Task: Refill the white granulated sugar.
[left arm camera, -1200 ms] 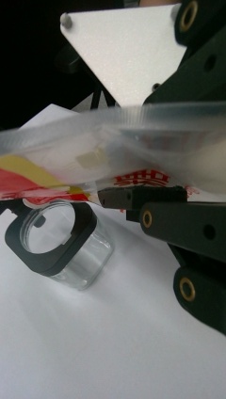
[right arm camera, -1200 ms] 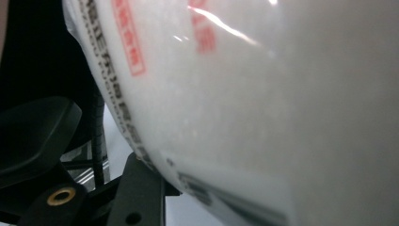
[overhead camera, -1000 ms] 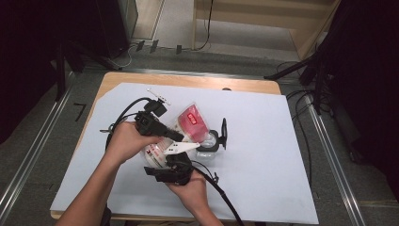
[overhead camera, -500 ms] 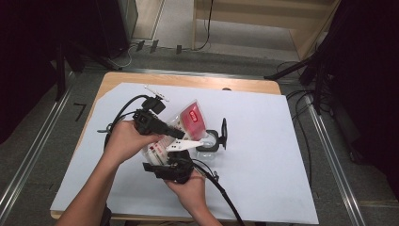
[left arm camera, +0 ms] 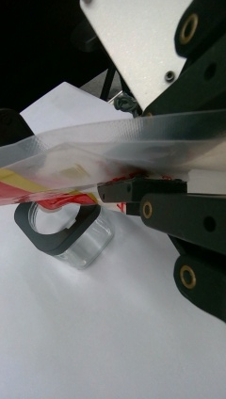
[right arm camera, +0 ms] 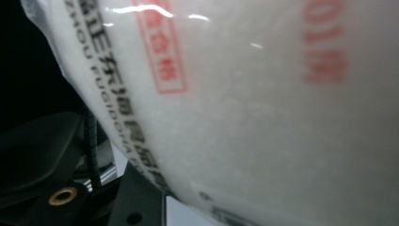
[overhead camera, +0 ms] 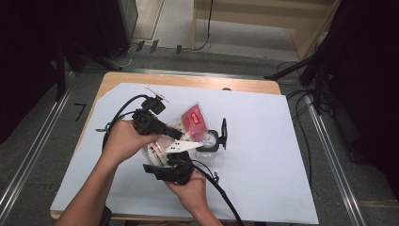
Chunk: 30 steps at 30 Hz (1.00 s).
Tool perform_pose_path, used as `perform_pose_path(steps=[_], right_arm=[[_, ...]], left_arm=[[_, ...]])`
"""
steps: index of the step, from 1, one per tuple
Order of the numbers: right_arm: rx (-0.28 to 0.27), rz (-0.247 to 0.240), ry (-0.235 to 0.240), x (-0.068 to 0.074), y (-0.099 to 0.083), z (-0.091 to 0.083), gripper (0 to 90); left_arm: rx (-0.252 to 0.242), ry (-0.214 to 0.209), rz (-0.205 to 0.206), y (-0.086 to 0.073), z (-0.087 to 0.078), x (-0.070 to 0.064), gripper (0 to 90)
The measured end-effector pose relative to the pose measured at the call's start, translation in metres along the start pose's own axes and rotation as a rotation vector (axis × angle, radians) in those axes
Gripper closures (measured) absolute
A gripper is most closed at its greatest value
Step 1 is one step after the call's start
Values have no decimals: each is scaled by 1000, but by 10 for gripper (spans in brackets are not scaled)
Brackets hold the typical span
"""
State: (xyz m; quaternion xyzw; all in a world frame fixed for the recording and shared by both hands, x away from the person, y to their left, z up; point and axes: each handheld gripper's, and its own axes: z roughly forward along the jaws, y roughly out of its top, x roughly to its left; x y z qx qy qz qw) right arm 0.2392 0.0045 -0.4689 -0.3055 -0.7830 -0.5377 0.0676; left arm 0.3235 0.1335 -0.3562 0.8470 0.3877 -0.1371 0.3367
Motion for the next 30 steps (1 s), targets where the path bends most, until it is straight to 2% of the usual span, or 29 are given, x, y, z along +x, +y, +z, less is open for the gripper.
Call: perform_pose_path(steps=[4,8,11,13,16,21,26,30], right_arm=[[17,-22,-19,3,1,1,585],[13,-3,-28,2,2,1,625],[1,22,-20,-1,2,0,633],[-11,36,-13,-1,2,-1,635],[-37,61,-5,-2,1,-2,636],[-42,72,-9,-5,-2,-3,637],[-43,75,-6,-5,-3,-4,637],[-41,66,-10,-5,-4,-4,638]], left_arm=[[-3,-6,-8,1,-1,1,857],[-14,9,2,1,0,-2,852],[-8,27,29,2,-1,-6,842],[-8,18,47,3,-2,-7,818],[-26,16,54,2,-3,-9,797],[-21,4,50,1,-5,-6,774],[-18,-16,45,1,-8,-5,773],[-4,-11,47,0,-10,-5,813]])
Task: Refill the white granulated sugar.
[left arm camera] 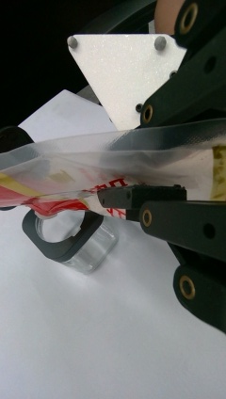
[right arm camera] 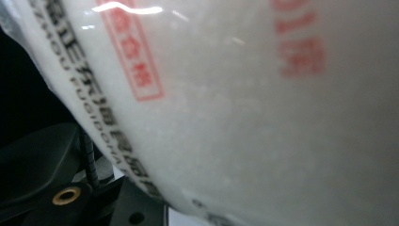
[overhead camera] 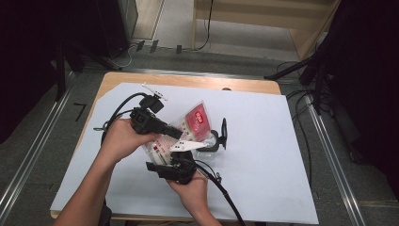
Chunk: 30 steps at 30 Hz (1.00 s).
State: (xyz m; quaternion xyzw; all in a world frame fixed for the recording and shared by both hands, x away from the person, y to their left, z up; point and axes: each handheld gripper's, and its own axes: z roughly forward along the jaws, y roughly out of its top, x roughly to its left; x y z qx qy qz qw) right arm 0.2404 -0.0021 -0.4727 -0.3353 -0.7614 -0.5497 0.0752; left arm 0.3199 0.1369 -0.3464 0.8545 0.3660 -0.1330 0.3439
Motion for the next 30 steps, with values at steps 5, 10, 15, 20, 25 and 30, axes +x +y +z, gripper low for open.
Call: perform_pose_path(steps=[5,10,15,20,25,30], right_arm=[[4,-16,-3,2,0,1,638],[14,-51,-11,4,2,0,619],[27,-97,-19,9,5,1,612],[13,-85,1,12,13,0,618],[-3,-80,14,13,17,0,600],[-8,-63,21,14,19,-1,596]], left_arm=[[5,6,-7,1,1,0,856],[9,0,-32,3,0,0,864],[24,3,-48,7,-1,1,864],[24,17,-37,19,-3,-2,862],[23,4,-45,24,-2,-1,861],[17,-6,-58,26,-2,-2,859]])
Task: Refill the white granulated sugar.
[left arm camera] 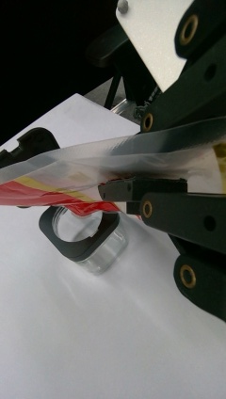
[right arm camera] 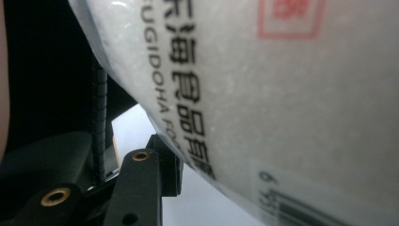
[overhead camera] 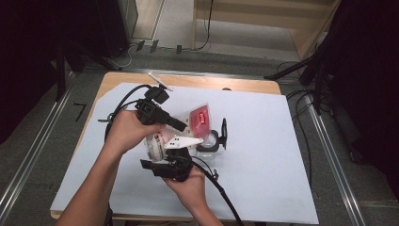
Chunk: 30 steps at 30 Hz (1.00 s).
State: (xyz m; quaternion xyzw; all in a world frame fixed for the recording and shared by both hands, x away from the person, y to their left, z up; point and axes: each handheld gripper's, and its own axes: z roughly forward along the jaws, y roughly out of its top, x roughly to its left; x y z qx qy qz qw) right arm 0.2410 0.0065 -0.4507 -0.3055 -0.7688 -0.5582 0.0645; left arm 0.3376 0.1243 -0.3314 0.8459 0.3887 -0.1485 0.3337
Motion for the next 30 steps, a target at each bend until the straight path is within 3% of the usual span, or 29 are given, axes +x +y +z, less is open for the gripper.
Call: perform_pose_path(steps=[8,14,20,30], right_arm=[[-35,32,25,1,3,-3,632],[-57,47,44,-2,4,-6,632],[-31,10,10,-2,3,-6,622],[-7,-16,9,1,3,-3,571]], left_arm=[[-30,-1,27,0,-1,-5,833],[-58,-13,44,-1,0,-8,754],[-53,18,51,-1,1,-8,855],[-53,28,48,-3,0,-7,861]])
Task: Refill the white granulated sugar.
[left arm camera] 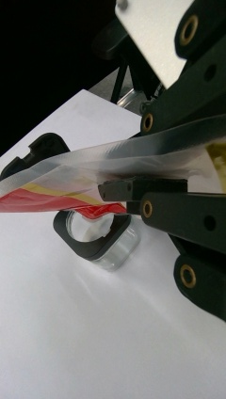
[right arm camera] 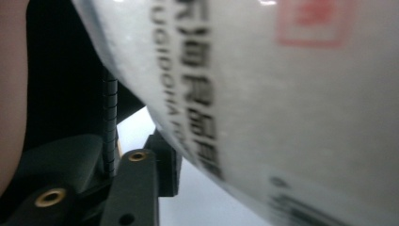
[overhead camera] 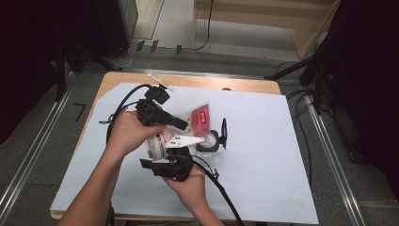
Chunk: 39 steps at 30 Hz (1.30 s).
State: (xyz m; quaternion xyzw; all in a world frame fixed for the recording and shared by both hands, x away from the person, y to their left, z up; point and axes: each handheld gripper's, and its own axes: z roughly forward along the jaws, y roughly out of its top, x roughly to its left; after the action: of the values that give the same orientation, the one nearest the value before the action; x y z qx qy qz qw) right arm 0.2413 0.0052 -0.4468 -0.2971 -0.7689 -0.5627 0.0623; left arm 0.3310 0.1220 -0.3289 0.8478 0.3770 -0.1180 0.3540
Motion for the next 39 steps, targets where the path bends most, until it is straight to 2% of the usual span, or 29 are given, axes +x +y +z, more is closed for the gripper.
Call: perform_pose_path(steps=[4,10,18,31,39], right_arm=[[14,-21,-17,2,0,1,611],[12,-11,-33,1,0,1,626],[11,1,-19,2,1,1,621],[11,-4,-23,3,1,2,618],[13,-3,-22,4,1,2,615]], left_arm=[[-2,-7,-7,-1,0,1,861],[-3,-2,1,0,1,0,856],[-6,-10,4,0,-1,0,847],[-13,-7,16,-1,0,0,847],[-10,-11,10,-1,0,-1,849]])
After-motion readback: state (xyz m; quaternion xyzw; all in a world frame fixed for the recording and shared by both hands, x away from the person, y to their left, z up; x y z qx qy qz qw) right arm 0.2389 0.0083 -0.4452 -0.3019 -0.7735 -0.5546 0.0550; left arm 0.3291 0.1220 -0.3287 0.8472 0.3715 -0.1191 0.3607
